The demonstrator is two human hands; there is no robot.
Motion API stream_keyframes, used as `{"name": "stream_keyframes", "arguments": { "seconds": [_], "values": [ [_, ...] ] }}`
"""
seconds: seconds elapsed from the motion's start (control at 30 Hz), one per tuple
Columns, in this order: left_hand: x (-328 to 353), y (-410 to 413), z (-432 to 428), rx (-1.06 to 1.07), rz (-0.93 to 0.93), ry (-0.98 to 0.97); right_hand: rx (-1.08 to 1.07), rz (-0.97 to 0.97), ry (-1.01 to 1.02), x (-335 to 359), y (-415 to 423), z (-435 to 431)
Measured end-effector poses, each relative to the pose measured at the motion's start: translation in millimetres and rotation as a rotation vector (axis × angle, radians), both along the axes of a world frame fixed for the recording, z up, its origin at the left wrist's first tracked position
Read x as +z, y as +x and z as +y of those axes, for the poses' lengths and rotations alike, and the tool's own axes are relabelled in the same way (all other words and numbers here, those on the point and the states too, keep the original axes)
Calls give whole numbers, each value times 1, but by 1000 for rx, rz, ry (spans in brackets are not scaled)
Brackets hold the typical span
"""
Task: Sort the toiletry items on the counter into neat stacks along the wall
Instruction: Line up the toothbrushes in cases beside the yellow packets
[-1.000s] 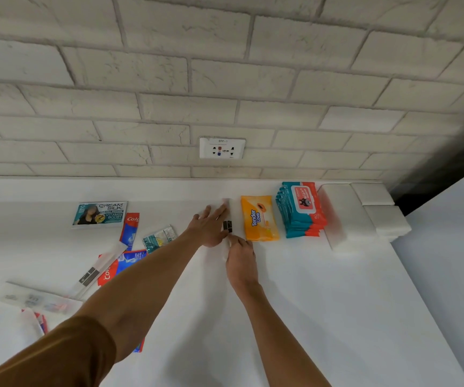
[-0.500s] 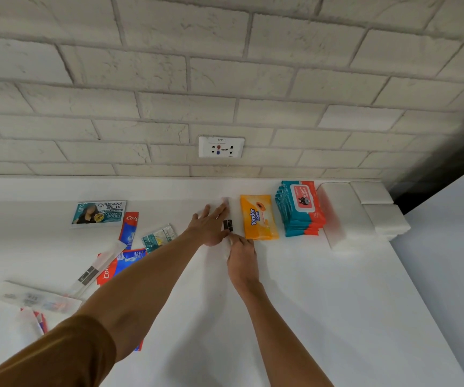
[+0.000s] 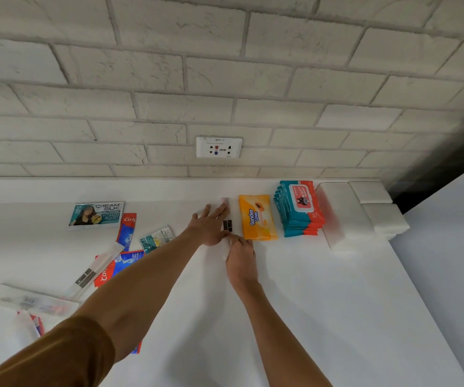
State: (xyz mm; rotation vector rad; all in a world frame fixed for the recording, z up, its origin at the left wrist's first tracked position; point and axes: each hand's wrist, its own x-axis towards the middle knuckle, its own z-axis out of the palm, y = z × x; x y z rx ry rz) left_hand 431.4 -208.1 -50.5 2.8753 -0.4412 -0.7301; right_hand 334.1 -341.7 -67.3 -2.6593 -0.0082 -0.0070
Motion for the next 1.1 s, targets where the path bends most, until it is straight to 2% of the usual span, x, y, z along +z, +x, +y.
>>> {"name": "stream_keyframes", "arguments": {
  "seconds": [0.23, 0.5, 0.8, 0.97, 1.1],
  "values": [
    [-2, -2, 4, -8, -60, -33, -10, -28, -20, 2, -3, 1],
    [11, -43, 15, 112, -358, -257, -49, -75, 44, 16, -17, 9],
    [23, -168, 73, 425, -421, -389, 70, -31, 224, 21, -73, 54],
    [20, -238, 128, 635, -370, -341, 148, 38, 283, 22, -110, 94],
    [20, -298, 176, 818, -441, -340, 258, 115, 299, 26, -151, 138]
  ]
}}
